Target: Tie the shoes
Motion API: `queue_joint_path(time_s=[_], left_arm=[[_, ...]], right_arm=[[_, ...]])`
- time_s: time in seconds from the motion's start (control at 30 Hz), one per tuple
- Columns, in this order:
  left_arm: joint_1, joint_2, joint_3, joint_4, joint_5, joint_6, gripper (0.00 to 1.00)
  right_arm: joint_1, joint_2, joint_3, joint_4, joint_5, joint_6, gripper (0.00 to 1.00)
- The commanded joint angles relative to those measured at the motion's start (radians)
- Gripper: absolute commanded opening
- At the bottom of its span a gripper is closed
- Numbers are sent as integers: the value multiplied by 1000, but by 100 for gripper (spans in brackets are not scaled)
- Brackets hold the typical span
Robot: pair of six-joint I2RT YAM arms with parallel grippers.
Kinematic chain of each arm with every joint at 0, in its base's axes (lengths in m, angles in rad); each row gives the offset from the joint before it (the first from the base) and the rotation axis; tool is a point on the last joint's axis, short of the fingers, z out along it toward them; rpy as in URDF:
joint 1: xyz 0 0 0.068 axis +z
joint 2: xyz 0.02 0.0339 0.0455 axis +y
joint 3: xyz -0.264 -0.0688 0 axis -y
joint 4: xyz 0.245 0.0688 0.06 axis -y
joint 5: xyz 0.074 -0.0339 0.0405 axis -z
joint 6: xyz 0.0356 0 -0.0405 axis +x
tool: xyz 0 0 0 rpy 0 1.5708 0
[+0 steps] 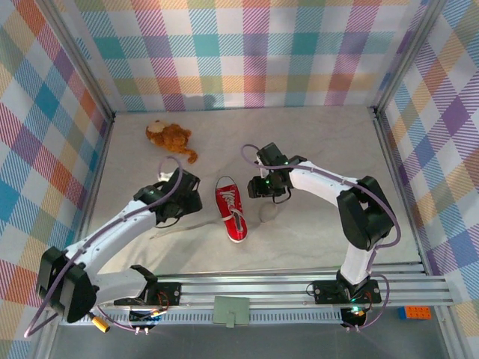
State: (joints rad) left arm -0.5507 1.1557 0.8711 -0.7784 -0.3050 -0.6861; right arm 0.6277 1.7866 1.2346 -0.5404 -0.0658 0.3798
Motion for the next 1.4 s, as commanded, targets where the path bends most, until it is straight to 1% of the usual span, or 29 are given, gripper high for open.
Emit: queue_joint_path(time_s=[0.0,0.1,0.2,0.3,0.37,0.47,0.57,0.67,0.73,0.83,0.87,0.97,1.0,1.03,1.07,1.13,1.2,1.23,1.37], left_arm=[[72,-25,-52,-163,-59,-81,70],[148,-19,-79,-164,3,-108,68],[176,-18,-105,-126,31,-150,66],[194,21,-123,-87,64,-193,70],[203,59,-129,-69,85,-223,71],[208,111,-148,-33,114,-265,74],[210,151,-168,4,133,-310,78],[210,190,-178,11,142,-351,81],[210,198,-195,25,144,-374,81],[210,202,-228,66,141,-397,79],[212,203,-238,80,139,-401,78],[211,205,-265,123,136,-403,71],[212,205,-270,126,134,-398,68],[212,203,-271,125,132,-391,61],[212,198,-270,124,128,-382,53],[211,170,-261,114,115,-351,23],[210,126,-239,99,98,-299,5],[210,102,-216,91,91,-257,0],[206,52,-88,68,118,-55,0]], right_arm=[[-9,13,21,-144,86,-21,62],[-22,60,34,-209,115,-57,67],[-27,89,26,-219,121,-83,69],[-28,125,33,-220,125,-84,70],[-28,154,43,-223,125,-84,71],[-28,184,47,-218,127,-82,70],[-29,195,43,-207,131,-81,59],[-28,181,29,-191,135,-79,37],[-28,159,16,-176,139,-76,24],[-28,120,-4,-154,147,-73,12],[-28,106,-10,-146,151,-71,10],[-29,55,-31,-120,162,-60,4],[-28,33,-39,-112,169,-55,2],[-28,11,-45,-104,175,-51,0],[-28,-9,-49,-98,181,-45,0],[-28,-59,-59,-82,194,-34,0],[-29,-109,-68,-69,209,-23,0],[-29,-134,-74,-61,214,-20,0],[-30,-241,-105,-21,224,-2,0]])
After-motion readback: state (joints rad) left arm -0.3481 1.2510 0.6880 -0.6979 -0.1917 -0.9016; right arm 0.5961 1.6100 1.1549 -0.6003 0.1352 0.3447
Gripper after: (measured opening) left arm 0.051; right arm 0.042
